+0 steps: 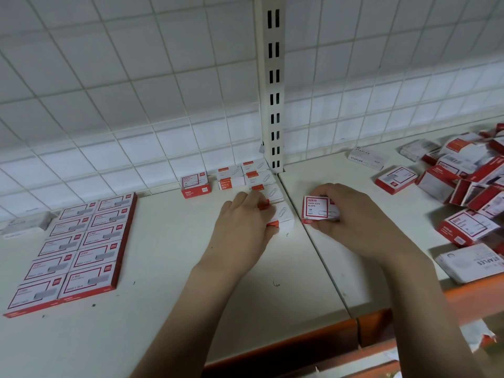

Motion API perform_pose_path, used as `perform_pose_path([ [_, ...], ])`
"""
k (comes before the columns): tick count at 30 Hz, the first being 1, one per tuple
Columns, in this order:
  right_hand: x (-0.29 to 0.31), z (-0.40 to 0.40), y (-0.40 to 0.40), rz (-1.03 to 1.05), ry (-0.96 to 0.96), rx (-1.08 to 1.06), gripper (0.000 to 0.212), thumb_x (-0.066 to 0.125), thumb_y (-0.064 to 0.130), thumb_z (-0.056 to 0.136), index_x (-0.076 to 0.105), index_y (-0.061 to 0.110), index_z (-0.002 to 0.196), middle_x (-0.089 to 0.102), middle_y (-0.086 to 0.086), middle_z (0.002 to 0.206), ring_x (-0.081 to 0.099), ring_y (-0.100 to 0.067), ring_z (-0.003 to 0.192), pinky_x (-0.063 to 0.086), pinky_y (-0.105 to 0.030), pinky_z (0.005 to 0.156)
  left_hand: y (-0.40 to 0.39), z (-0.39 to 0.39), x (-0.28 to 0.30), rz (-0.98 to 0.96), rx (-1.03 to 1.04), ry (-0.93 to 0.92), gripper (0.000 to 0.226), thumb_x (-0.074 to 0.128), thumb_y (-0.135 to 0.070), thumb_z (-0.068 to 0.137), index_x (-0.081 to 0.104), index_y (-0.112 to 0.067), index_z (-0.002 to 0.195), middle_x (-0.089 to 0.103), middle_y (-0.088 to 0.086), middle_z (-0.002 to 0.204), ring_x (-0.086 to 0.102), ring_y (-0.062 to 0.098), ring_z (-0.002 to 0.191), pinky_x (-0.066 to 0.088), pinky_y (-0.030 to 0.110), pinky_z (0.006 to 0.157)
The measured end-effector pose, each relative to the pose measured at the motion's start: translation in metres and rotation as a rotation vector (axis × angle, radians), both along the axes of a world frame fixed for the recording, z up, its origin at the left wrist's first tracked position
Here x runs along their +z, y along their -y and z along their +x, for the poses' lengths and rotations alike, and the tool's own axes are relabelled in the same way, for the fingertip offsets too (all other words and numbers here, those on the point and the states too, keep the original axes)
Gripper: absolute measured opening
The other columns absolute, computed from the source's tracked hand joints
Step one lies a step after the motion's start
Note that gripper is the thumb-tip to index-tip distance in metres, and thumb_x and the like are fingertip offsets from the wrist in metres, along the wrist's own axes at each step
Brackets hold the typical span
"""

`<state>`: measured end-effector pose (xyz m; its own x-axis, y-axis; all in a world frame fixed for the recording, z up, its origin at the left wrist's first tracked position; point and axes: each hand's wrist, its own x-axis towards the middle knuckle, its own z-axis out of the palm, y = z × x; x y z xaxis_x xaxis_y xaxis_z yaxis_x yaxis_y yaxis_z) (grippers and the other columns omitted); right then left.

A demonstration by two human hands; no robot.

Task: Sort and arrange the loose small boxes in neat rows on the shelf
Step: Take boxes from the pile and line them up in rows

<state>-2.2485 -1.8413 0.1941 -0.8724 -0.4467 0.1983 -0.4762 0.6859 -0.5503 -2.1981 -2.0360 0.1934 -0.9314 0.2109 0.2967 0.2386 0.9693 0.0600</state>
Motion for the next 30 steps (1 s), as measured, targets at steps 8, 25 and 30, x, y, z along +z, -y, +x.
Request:
perform_pose_path([
  [8, -0.003, 0.002, -0.006, -0.003, 0.005, -0.03, 0.037, 0.068, 0.024, 0.081, 0.052, 0.021, 0.115, 0.056, 0.004, 0.105, 0.051, -0.017, 0.098, 0.043, -0.031, 0.084, 0.001, -0.005, -0.001, -0.033, 0.026, 0.024, 0.032, 0.085, -0.019, 0.062, 0.073, -0.008, 0.09, 0.067, 0.012, 0.096, 0.063, 0.033, 0.085, 0.051, 0.041, 0.065],
  [25, 0.016, 0.02, 0.002, 0.013, -0.039, -0.029, 0.04, 0.067, 0.026, 0.081, 0.053, 0.019, 0.118, 0.057, 0.003, 0.107, 0.051, -0.016, 0.101, 0.041, -0.028, 0.084, 0.015, 0.008, 0.012, 0.042, 0.065, 0.057, 0.055, 0.049, -0.041, 0.092, 0.034, -0.022, 0.142, 0.04, -0.005, 0.144, 0.034, 0.016, 0.132, 0.027, 0.03, 0.106],
  [30, 0.029, 0.027, 0.026, 0.009, -0.074, 0.033, 0.04, 0.067, 0.029, 0.082, 0.053, 0.022, 0.119, 0.056, 0.008, 0.107, 0.049, -0.012, 0.101, 0.04, -0.026, 0.085, 0.046, 0.026, 0.025, 0.106, 0.133, 0.003, 0.046, 0.057, -0.034, 0.089, 0.051, -0.018, 0.132, 0.054, -0.001, 0.131, 0.046, 0.022, 0.121, 0.034, 0.035, 0.099],
])
